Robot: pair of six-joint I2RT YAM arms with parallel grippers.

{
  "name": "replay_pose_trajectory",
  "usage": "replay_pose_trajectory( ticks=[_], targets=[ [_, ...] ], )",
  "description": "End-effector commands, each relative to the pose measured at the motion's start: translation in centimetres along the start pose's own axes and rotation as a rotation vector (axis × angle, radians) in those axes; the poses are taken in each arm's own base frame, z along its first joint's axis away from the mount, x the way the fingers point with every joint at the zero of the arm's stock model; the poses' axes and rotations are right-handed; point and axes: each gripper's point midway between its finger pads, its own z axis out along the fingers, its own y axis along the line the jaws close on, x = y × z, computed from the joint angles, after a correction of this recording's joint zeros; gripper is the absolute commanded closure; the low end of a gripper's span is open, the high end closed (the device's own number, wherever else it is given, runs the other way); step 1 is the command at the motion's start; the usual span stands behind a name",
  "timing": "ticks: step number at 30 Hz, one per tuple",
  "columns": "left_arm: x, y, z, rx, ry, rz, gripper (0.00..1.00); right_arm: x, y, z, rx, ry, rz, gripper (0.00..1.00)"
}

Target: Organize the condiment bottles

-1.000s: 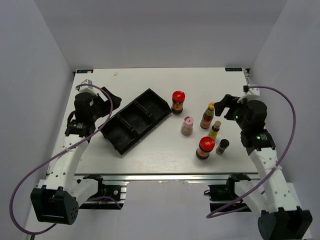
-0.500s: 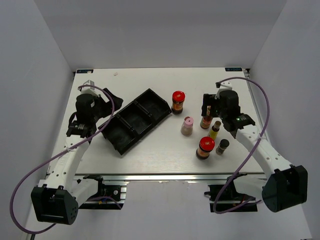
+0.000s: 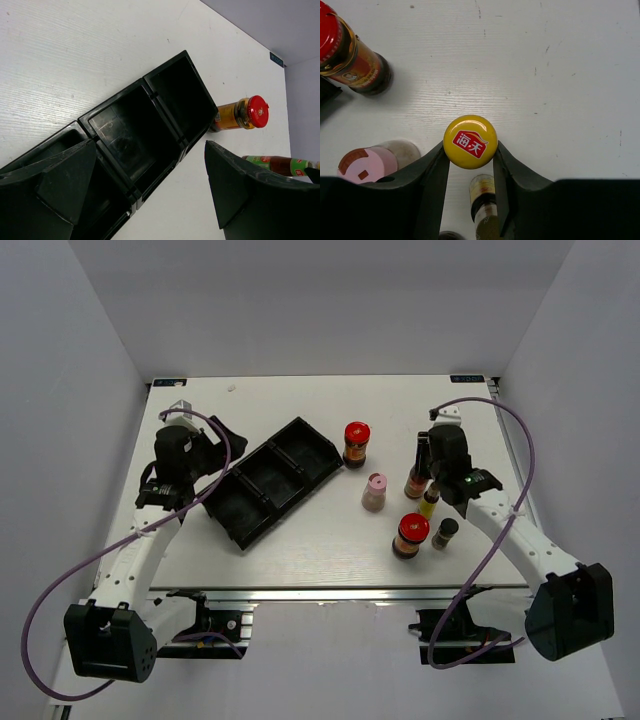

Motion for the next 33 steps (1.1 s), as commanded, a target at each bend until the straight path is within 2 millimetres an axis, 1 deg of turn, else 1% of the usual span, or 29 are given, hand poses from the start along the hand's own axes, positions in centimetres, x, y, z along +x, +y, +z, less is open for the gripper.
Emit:
replay_pose_trajectory(
  ticks=[1,3,4,5,8,9,11,12,14,15,17,18,19,20,21,22,23,24,25,26,27,28,29,30,32,33],
  targets=[
    [-0.1,-0.3,0.0,0.016,-0.008,0.01,0.02,-4.1,-0.9,-1.2,0.049,-0.155,0.047,0.93],
    [-0.2,-0.3,0.0,0.011,-0.009,0.004,0.02,-5.7,-1.1,-1.7,0.053,-0.201,0.051,1.0],
    [-0.1,-0.1,0.0,0.006,-0.007,0.004,0.02,-6.5,-1.3,-2.1,0.063,-0.223,0.036,1.0],
    [-0.1,-0.1,0.0,0.005,-0.006,0.005,0.02,-8.2,-1.5,-2.7,0.069,-0.263,0.042,1.0],
    [0.0,-0.1,0.0,0.006,-0.004,0.006,0.02,-11.5,-1.9,-4.2,0.082,-0.338,0.029,1.0],
    [0.0,-0.1,0.0,0.005,-0.002,0.008,0.02,-13.4,-1.7,-5.2,0.063,-0.384,0.035,1.0],
    [-0.1,-0.1,-0.2,0.008,-0.01,0.01,0.02,-15.8,-1.3,-6.6,0.027,-0.451,0.028,1.0],
    [-0.1,-0.1,-0.3,0.008,-0.01,0.009,0.02,-17.9,-0.5,-8.0,-0.023,-0.502,0.034,1.0],
    [-0.1,-0.1,-0.4,0.007,-0.012,0.009,0.02,-19.7,0.6,-9.5,-0.092,-0.544,0.021,1.0],
    [-0.3,-0.2,-0.6,0.007,-0.019,0.009,0.02,-21.2,2.1,-10.9,-0.181,-0.582,0.005,1.0],
    [-0.2,0.0,-0.7,-0.001,-0.019,0.01,0.02,-22.4,4.3,-12.2,-0.295,-0.61,-0.028,1.0],
    [-0.5,0.0,-0.9,-0.008,-0.031,0.009,0.02,-22.4,6.7,-12.8,-0.409,-0.61,-0.063,1.0],
    [-0.5,0.0,-1.1,-0.009,-0.032,0.006,0.02,-23.5,7.8,-13.9,-0.462,-0.636,-0.077,1.0],
    [-0.5,0.0,-1.1,-0.012,-0.032,0.008,0.02,-23.8,9.1,-14.4,-0.523,-0.641,-0.097,1.0],
    [-0.7,-0.2,-1.5,-0.005,-0.04,0.004,0.02,-23.5,11.3,-14.3,-0.59,-0.623,-0.116,1.0],
    [-0.8,-0.2,-1.6,-0.004,-0.044,0.001,0.02,-24.5,12.3,-15.1,-0.62,-0.645,-0.123,1.0],
    [-0.9,-0.3,-1.7,-0.004,-0.047,0.002,0.02,-24.5,14.1,-15.6,-0.662,-0.64,-0.133,1.0],
    [-0.9,-0.3,-1.9,-0.005,-0.051,-0.003,0.02,-24.3,15.4,-14.1,-0.656,-0.61,-0.136,1.0],
    [-1.3,-0.1,-2.1,-0.019,-0.068,-0.007,0.02,-24.4,16.4,-13.8,-0.662,-0.614,-0.162,1.0],
    [-1.3,0.0,-2.3,-0.027,-0.072,-0.012,0.02,-24.9,17.8,-14.4,-0.69,-0.63,-0.167,1.0],
    [-1.5,-0.1,-2.5,-0.028,-0.079,-0.015,0.02,-24.8,19.1,-12.9,-0.696,-0.617,-0.169,1.0],
    [-1.7,-0.1,-2.7,-0.028,-0.084,-0.016,0.02,-24.7,20.1,-12.3,-0.703,-0.609,-0.174,1.0],
    [-1.7,-0.1,-2.8,-0.033,-0.085,-0.018,0.02,-25.4,21.3,-12.8,-0.718,-0.624,-0.178,1.0],
    [-1.6,-0.1,-2.9,-0.03,-0.084,-0.019,0.02,-24.4,22.6,-10.8,-0.712,-0.582,-0.194,1.0],
    [-1.6,-0.1,-3.0,-0.031,-0.087,-0.025,0.02,-24.1,24.4,-9.9,-0.702,-0.576,-0.227,1.0],
    [-1.7,-0.1,-3.0,-0.031,-0.091,-0.027,0.02,-24.0,25.3,-8.3,-0.674,-0.561,-0.232,1.0]
  ],
)
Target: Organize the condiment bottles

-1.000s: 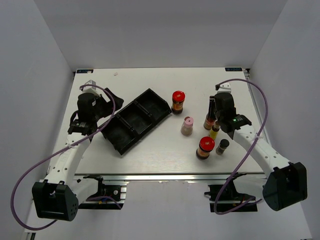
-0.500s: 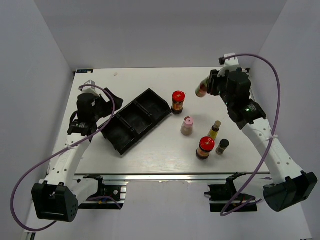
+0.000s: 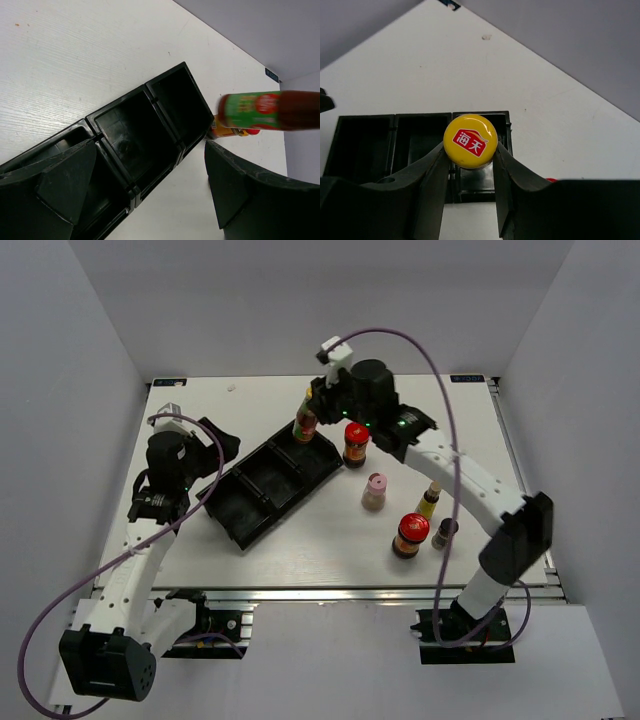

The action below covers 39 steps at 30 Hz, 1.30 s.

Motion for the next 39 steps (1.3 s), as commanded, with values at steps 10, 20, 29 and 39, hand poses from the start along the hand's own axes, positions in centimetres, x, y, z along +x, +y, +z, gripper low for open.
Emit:
replay_pose_trajectory(
  ticks=[10,20,29,39],
  targets=[
    [0.0,0.3,-0.3,-0.007,-0.021,-0.002,0.02,-3.1,0.2,8.2,0.163,-0.106,-0.118,1.0],
    [0.4,0.6,0.3,-0.011,-0.007,0.007,0.02,2.9,-0.1,11.9,0.195,0.022,-0.113,1.0],
    [0.9,0.6,0.4,-0.005,0.01,0.006,0.02,6.1,-0.8,12.8,0.252,0.065,-0.031,0.93],
    [1.0,0.6,0.2,-0.003,0.01,0.001,0.02,6.7,-0.8,13.7,0.25,0.01,0.087,0.84]
  ],
)
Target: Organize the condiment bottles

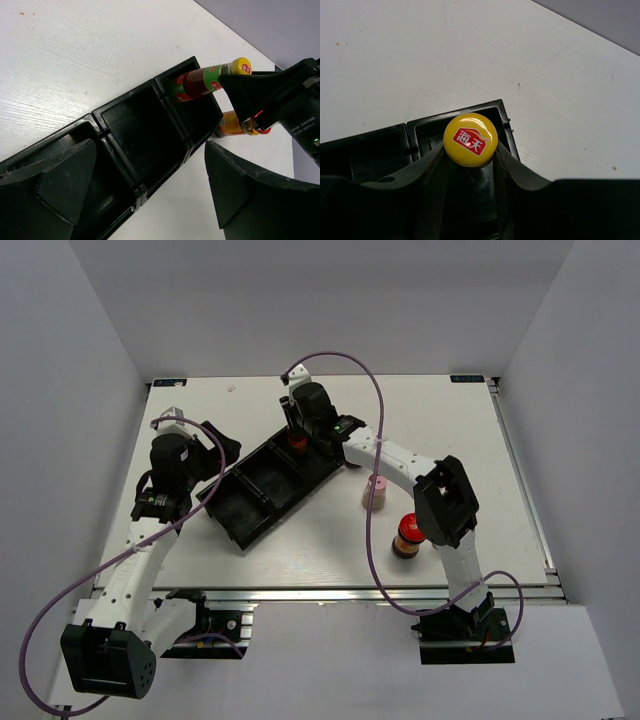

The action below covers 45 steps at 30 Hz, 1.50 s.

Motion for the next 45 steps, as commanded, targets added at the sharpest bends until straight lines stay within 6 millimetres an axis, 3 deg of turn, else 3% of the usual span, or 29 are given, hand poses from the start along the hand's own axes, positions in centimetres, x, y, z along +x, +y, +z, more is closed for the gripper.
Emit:
replay_pose_trajectory(
  ticks=[1,4,7,9,12,17,18,19,20,21,22,23,24,25,28,29,30,31,33,34,35,38,45],
  targets=[
    [-0.2,-0.4,-0.4,0.022,-0.011,0.004,0.02,-6.6,-0.4,-1.3,0.006,-0.199,0.109,0.84],
    [-0.3,-0.6,-0.5,0.028,-0.018,0.005,0.02,-5.8,-0.7,-1.2,0.011,-0.181,0.131,0.73],
    [-0.3,-0.4,-0.5,0.02,-0.016,0.0,0.02,-5.9,-1.4,-1.9,0.033,-0.174,0.14,0.41],
    [-0.3,-0.3,-0.4,0.009,-0.012,-0.002,0.02,-6.0,-1.5,-2.5,0.035,-0.168,0.142,0.28],
    [-0.2,-0.4,-0.3,0.01,-0.003,-0.005,0.02,-7.8,-1.9,-4.0,0.031,-0.201,0.134,0.11],
    [-0.1,-0.5,-0.2,0.019,0.006,-0.012,0.02,-11.2,-2.7,-8.0,0.019,-0.228,0.113,0.11],
    [0.0,-0.6,-0.2,0.02,0.007,-0.013,0.02,-11.0,-2.9,-8.6,0.026,-0.224,0.111,0.11],
    [-0.1,-0.5,-0.2,0.019,0.006,-0.013,0.02,-12.1,-3.6,-10.5,0.037,-0.257,0.126,0.11],
    [-0.1,-0.6,-0.2,0.021,0.006,-0.015,0.02,-12.4,-4.2,-11.3,0.056,-0.271,0.139,0.11],
    [0.0,-0.7,-0.1,0.026,0.007,-0.014,0.02,-10.9,-4.6,-11.5,0.068,-0.246,0.139,0.11],
    [0.0,-0.7,0.0,0.028,0.009,-0.014,0.02,-11.7,-5.6,-13.4,0.087,-0.266,0.152,0.11],
    [0.1,-0.8,0.0,0.031,0.015,-0.014,0.02,-11.2,-6.2,-14.1,0.099,-0.254,0.15,0.11],
    [0.2,-0.8,0.2,0.036,0.022,-0.013,0.02,-9.7,-6.8,-14.5,0.122,-0.213,0.146,0.11],
    [0.3,-0.9,0.2,0.038,0.026,-0.011,0.02,-9.7,-8.5,-16.5,0.185,-0.213,0.16,0.11],
    [0.4,-0.9,0.5,0.041,0.033,-0.011,0.02,-3.1,-12.9,-20.1,0.375,-0.035,0.236,0.11],
    [0.4,-0.9,0.6,0.045,0.03,-0.01,0.02,0.0,-14.0,-21.4,0.418,0.059,0.244,0.11],
    [0.6,-1.1,0.6,0.055,0.039,-0.008,0.02,0.9,-15.6,-23.4,0.458,0.056,0.314,0.11],
    [0.6,-1.2,0.7,0.062,0.043,-0.007,0.02,4.7,-16.2,-23.8,0.488,0.133,0.315,0.11],
    [0.7,-1.4,0.8,0.073,0.048,-0.006,0.02,7.6,-18.6,-25.8,0.542,0.175,0.368,0.11],
    [0.8,-1.5,0.9,0.076,0.052,-0.005,0.02,10.3,-18.6,-25.9,0.539,0.231,0.404,0.11],
    [0.8,-1.6,1.0,0.082,0.051,-0.008,0.02,11.6,-19.8,-26.4,0.568,0.251,0.438,0.11],
    [1.2,-1.7,1.4,0.093,0.073,-0.012,0.02,14.2,-20.3,-26.4,0.567,0.287,0.478,0.11],
    [1.4,-1.4,1.5,0.079,0.076,-0.014,0.02,17.2,-19.3,-25.9,0.528,0.362,0.484,0.12]
  ],
)
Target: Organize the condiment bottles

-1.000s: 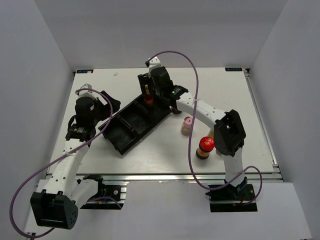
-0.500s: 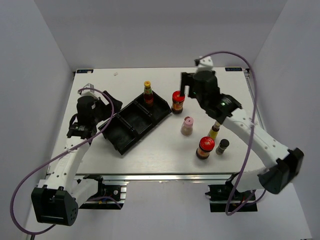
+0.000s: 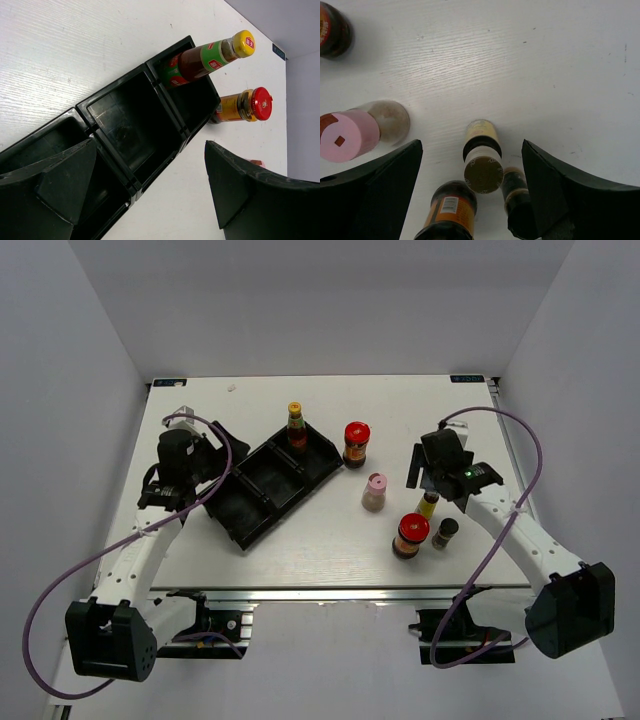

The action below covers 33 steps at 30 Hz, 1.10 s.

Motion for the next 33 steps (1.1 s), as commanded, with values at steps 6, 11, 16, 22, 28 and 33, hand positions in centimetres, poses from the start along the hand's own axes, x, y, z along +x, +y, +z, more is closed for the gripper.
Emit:
replay_pose_trajectory(
  ticks=[6,11,16,22,28,33],
  targets=[
    [-0.5,-0.7,-0.3,0.022,-0.023,0.004,0.02,1.9,-0.8,0.3,0.028,0.009,0.076,0.28],
    [-0.3,-0.5,-0.4,0.017,-0.021,0.0,0.02,1.7,-0.7,0.3,0.021,-0.006,0.091,0.47],
    [-0.4,-0.5,-0.6,0.019,-0.029,0.001,0.02,0.8,-0.9,0.1,0.029,-0.042,0.088,0.54],
    [-0.5,-0.6,-0.8,0.021,-0.034,0.002,0.02,-0.1,-0.9,-0.4,0.024,-0.067,0.096,0.8],
    [-0.4,-0.7,-0.9,0.032,-0.033,-0.002,0.02,-3.4,0.4,-2.5,-0.067,-0.151,0.095,1.0],
    [-0.3,-0.5,-1.0,0.023,-0.036,-0.004,0.02,-8.2,5.6,-7.1,-0.338,-0.273,-0.009,1.0]
  ],
)
